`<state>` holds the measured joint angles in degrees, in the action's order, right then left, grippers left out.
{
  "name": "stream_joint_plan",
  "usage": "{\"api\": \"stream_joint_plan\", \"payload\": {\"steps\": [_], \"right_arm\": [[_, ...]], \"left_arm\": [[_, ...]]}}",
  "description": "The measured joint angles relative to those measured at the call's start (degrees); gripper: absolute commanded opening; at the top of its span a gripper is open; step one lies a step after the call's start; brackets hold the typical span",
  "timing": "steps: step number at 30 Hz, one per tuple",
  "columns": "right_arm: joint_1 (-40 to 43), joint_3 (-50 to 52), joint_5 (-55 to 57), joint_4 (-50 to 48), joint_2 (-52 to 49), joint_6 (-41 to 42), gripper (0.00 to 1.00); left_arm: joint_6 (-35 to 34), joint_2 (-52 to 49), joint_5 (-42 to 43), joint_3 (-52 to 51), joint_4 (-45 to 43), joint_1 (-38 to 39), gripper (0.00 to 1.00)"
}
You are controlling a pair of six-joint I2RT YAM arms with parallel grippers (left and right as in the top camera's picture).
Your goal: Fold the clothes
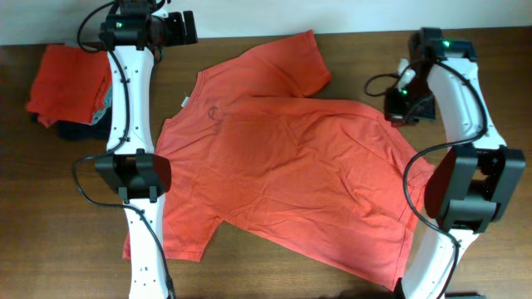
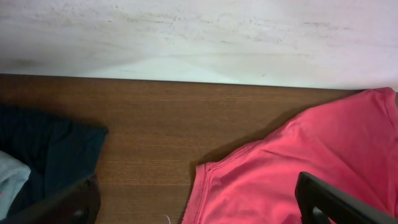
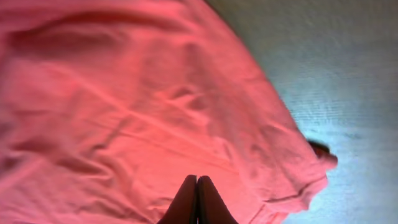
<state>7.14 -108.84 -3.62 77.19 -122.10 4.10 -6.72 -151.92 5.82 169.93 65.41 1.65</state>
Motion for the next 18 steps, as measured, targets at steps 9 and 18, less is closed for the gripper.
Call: {"api": "stream_joint_plan", "payload": {"steps": [9,18], "right_arm": [[2.21,10.64,-0.39,-8.04,0.00,0.50,0.04],[2.21,17.35,0.31,-18.67,-0.02,2.38,0.04]], "left_arm": [[0.00,0.00,0.02,0.00,0.02,0.00,0.99],[0.00,-0.02,0.02,0.00,0.02,0.00,1.00]]}}
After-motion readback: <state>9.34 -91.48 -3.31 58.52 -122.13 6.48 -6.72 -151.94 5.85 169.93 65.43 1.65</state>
